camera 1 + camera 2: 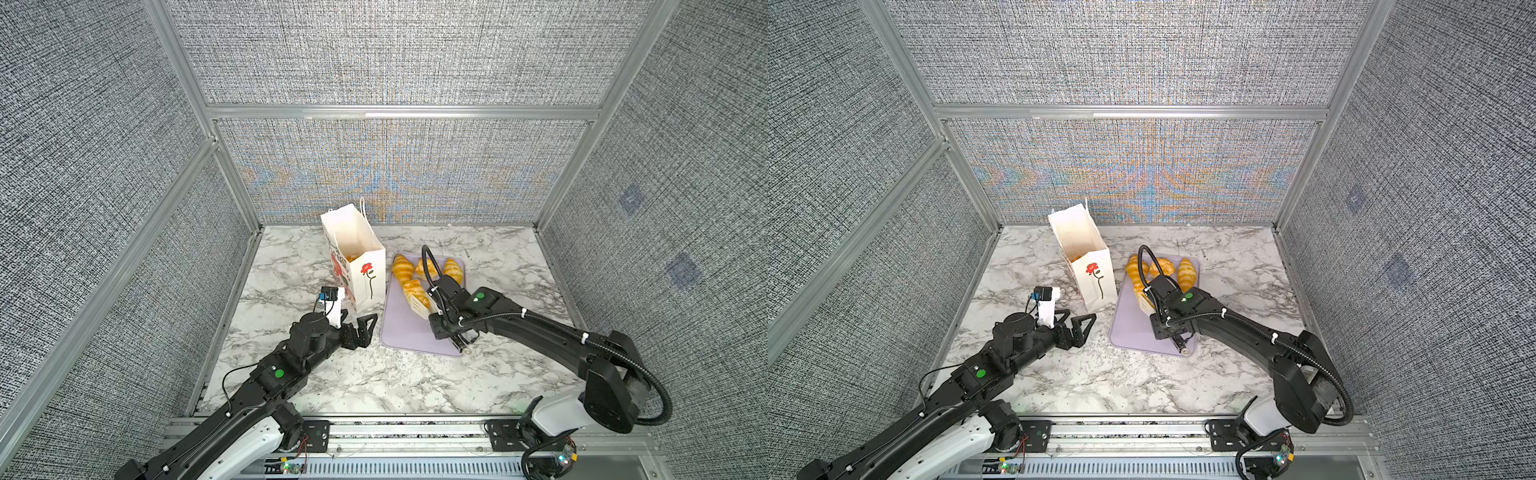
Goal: Place the fake bread into the paper bag
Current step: 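Lift the twist bun with the tongs and carry it over the bag opening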
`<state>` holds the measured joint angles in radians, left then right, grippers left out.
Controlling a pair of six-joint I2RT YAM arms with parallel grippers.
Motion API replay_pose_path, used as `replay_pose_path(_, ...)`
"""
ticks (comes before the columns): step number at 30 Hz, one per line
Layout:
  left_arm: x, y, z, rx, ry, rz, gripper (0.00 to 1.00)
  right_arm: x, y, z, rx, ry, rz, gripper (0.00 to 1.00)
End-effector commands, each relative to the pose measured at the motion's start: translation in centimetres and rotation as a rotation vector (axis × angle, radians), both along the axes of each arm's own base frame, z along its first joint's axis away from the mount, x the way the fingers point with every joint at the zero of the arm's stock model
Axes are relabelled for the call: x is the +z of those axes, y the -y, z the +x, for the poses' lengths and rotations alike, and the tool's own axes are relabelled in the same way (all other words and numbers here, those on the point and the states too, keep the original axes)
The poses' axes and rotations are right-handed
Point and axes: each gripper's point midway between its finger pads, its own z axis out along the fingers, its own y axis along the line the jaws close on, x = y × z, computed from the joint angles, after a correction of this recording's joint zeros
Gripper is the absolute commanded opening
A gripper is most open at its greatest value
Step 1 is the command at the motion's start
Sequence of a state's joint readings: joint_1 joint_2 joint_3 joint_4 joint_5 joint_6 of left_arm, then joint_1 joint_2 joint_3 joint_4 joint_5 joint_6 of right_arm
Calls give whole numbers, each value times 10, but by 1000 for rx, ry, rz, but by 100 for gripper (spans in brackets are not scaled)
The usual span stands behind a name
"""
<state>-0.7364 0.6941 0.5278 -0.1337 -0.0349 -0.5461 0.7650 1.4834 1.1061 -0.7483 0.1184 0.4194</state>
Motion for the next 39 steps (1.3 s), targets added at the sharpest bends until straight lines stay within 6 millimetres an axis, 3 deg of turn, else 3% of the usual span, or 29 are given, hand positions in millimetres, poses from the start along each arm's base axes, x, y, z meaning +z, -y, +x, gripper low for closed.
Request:
replay_pose_path(1,7,-2,3,8,31,19,99,11,-9,5,-13,29,44,38)
replay_pose_path(12,11,-11,6,50,49,52,99,35,-17,10,9,73,66,38)
replay_pose_path(23,33,-14,11,58,100,104,99,68,-23,14,21,129,107,39)
replay_pose_path(39,53,-19,17,83,123,144,99,140,-29,19,49,265,186,39)
